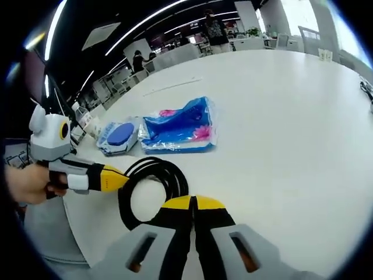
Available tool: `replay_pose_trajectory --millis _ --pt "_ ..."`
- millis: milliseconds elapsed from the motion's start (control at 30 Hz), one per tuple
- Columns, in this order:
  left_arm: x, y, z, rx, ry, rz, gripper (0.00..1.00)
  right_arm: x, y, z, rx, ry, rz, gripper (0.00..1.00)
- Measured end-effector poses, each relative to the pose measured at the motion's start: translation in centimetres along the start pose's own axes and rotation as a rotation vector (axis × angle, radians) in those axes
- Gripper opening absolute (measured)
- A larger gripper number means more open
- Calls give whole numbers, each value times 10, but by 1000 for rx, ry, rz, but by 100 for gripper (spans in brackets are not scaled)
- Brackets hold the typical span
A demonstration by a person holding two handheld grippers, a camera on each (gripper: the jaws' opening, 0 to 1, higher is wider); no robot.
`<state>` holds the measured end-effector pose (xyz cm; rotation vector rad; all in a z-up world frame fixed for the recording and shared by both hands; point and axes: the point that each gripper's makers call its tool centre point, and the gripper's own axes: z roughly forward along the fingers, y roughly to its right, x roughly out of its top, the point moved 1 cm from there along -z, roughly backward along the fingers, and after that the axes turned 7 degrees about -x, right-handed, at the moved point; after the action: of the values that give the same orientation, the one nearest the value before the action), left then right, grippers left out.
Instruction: Arrange the tabletop items into an orderly group along one side of the table until the central work area is clear of visible clutter.
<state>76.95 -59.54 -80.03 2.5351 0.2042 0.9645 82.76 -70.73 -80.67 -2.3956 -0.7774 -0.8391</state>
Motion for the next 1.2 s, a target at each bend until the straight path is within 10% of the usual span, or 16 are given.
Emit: replay_pose_trajectory --millis 300,467,667,800,1200 --pt "4 -6 1 43 18 85 12 12 -6 -6 -14 58 -74 0" --pt "21 -1 -8 38 114 140 43 33 -8 -17 -14 148 -93 9" --pt "29 17 -10 12 144 209 76 35 -13 -22 1 155 -76 41" --pt "23 16 -10 9 114 114 91 34 -15 -24 14 160 -72 59" --pt "20 16 -29 -8 108 127 92 33 -14 -37 0 172 -48 64"
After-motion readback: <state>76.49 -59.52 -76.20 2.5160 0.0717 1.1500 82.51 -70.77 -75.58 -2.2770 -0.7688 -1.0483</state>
